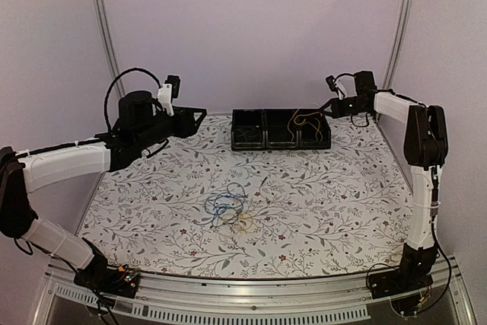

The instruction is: Untangle the cables

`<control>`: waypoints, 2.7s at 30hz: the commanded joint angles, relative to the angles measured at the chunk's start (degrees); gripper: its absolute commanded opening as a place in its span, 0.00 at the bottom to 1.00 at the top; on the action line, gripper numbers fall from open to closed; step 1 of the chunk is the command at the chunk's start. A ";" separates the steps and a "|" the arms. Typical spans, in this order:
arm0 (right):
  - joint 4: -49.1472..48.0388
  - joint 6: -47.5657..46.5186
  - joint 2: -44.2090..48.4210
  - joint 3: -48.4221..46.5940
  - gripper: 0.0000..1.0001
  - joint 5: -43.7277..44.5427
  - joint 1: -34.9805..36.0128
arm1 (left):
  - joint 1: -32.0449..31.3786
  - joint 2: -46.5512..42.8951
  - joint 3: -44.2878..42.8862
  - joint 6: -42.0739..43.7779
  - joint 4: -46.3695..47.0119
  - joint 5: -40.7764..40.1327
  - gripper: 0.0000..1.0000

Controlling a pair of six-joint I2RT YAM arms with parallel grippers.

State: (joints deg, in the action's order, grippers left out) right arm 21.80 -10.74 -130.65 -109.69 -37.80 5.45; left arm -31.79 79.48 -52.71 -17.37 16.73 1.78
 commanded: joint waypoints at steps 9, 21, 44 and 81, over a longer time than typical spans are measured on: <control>-4.01 5.16 11.41 -2.01 0.00 -5.10 -0.04 | 1.44 -0.30 0.46 -0.69 1.37 2.17 0.57; -3.16 2.42 9.68 -0.52 0.00 -1.34 -0.30 | 1.80 -0.82 0.50 -0.74 1.43 2.85 0.57; 1.07 -2.22 -8.07 -8.59 0.01 7.85 1.19 | 2.73 0.02 0.41 -1.50 1.40 4.54 0.57; 3.02 -24.52 23.22 37.75 0.64 10.00 28.41 | -3.15 13.31 -5.98 -1.69 -10.48 6.10 0.57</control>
State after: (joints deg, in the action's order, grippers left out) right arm 22.02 -30.92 -104.88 -73.45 -26.11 32.95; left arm -34.15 91.59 -56.66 -19.66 7.79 6.87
